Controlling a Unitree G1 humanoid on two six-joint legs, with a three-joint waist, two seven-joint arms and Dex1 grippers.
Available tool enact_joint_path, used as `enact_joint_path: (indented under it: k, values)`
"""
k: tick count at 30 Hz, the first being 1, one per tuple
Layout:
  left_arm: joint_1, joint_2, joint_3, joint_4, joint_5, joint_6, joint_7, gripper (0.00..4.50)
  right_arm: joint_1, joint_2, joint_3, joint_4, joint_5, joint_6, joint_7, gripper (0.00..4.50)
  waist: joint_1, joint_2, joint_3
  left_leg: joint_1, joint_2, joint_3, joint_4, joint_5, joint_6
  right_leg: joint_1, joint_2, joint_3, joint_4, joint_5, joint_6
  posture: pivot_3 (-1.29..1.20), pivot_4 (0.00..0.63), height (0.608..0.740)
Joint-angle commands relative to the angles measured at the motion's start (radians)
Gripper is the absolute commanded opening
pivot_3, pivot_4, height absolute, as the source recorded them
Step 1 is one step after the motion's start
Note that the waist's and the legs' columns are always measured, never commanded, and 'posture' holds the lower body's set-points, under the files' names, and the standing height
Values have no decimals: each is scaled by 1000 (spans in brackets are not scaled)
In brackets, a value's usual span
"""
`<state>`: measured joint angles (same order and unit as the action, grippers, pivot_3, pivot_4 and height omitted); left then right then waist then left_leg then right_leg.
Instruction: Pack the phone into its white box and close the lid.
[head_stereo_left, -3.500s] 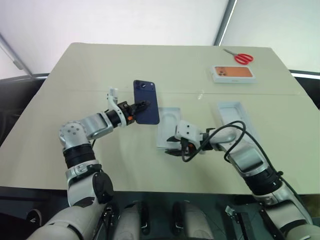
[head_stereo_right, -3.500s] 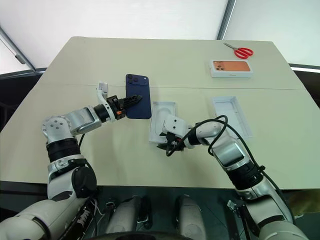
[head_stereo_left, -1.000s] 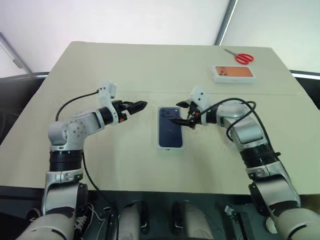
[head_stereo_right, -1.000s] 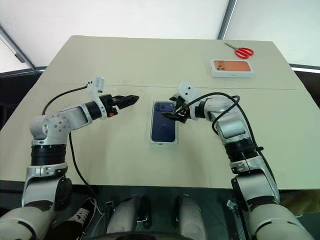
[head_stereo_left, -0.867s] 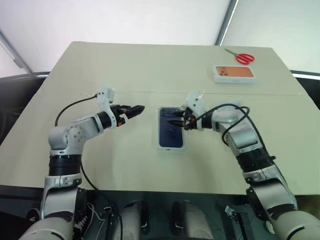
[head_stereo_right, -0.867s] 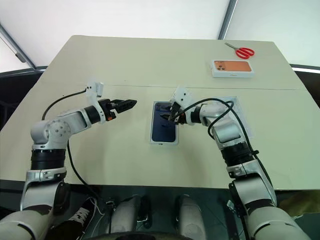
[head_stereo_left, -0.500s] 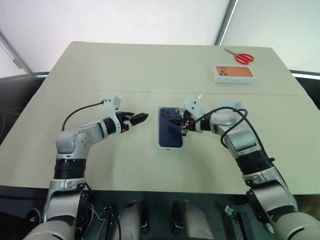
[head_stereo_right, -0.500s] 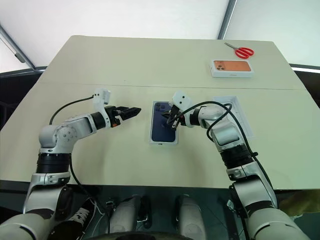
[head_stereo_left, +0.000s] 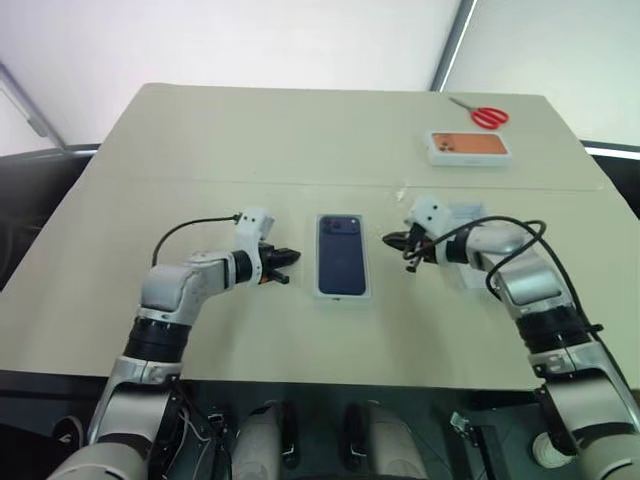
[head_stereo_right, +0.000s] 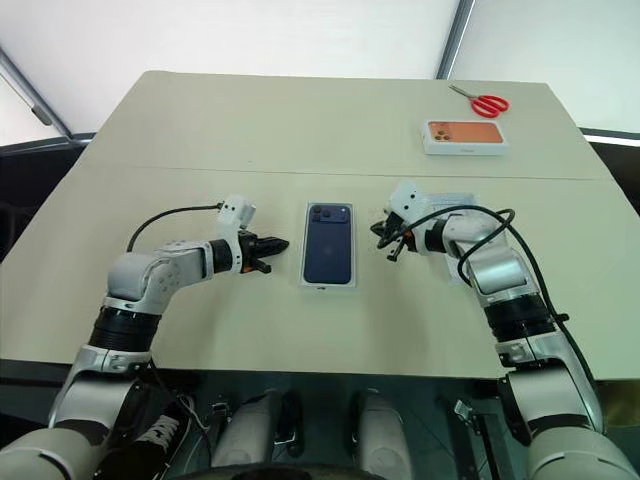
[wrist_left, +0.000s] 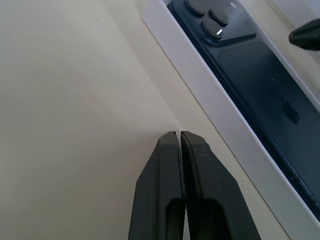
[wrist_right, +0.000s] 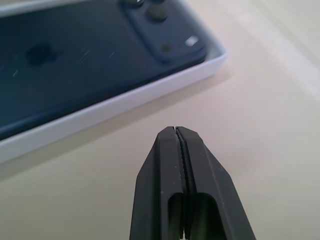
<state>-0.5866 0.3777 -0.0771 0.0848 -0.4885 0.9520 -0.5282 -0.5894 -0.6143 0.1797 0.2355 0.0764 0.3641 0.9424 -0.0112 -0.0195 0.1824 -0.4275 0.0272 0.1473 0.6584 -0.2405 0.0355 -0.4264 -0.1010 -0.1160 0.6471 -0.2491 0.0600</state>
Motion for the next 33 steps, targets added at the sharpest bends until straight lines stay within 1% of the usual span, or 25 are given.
enact_joint_path:
  k: [1, 5, 7, 9, 12, 18, 28, 30, 33]
  values:
    - [-8, -12, -64, 9, 51, 23, 10, 36, 19, -1, 14, -65, -25, -24, -7, 0, 1, 0, 0, 0, 0, 0, 0, 0, 0, 0, 0, 0, 0, 0, 0, 0, 150, 738]
    - [-28, -30, -108, 8, 46, 70, -40, 36, 31, 31, 19, -105, -13, 2, -11, 0, 2, 0, 0, 0, 0, 0, 0, 0, 0, 0, 0, 0, 0, 0, 0, 0, 150, 738]
    - [-66, -63, -115, 23, 0, 102, -104, 36, 27, 33, 23, -103, -21, -2, -11, 0, 5, 0, 0, 0, 0, -1, 1, 0, 0, 1, 0, 0, 0, 0, 0, 0, 150, 738]
    - [-107, -88, -129, 71, 11, 98, -135, 36, 22, 33, 24, -95, -25, -6, -12, 0, 11, 0, 0, 0, -1, 0, 2, -1, 1, 1, -1, -1, 0, 0, 0, 0, 150, 738]
    - [-168, -128, -188, 177, 95, 7, -159, 36, 20, 21, 20, -86, -29, -10, -6, 0, 23, 1, 0, -1, 0, -1, 3, -1, 2, 1, -1, -1, 0, 0, 0, 0, 150, 738]
    - [-242, -213, -204, 295, 146, -56, -212, 36, 26, -33, -4, -66, -48, -22, 11, 0, 29, 1, 0, -1, -3, -3, 5, -4, 2, 3, -4, -3, -1, 0, 0, 0, 150, 738]
    - [-388, -382, -197, 584, 263, -224, -268, 36, 74, -167, -65, -11, -57, -59, 37, 0, 39, 1, 0, -4, -4, -4, 7, -3, 6, 2, -6, -5, -2, 0, 0, 0, 150, 738]
    - [-411, -404, -195, 630, 282, -261, -284, 36, 93, -187, -78, -21, -51, -49, 43, 0, 42, 1, 0, -4, -4, -4, 7, -3, 6, 2, -6, -6, -2, 0, 0, 0, 150, 738]
    - [-457, -425, -158, 721, 296, -307, -276, 36, 113, -202, -94, -23, -55, -55, 38, 0, 50, 0, 0, -5, -4, -4, 7, -4, 6, 2, -5, -6, -2, 0, 0, 0, 150, 738]
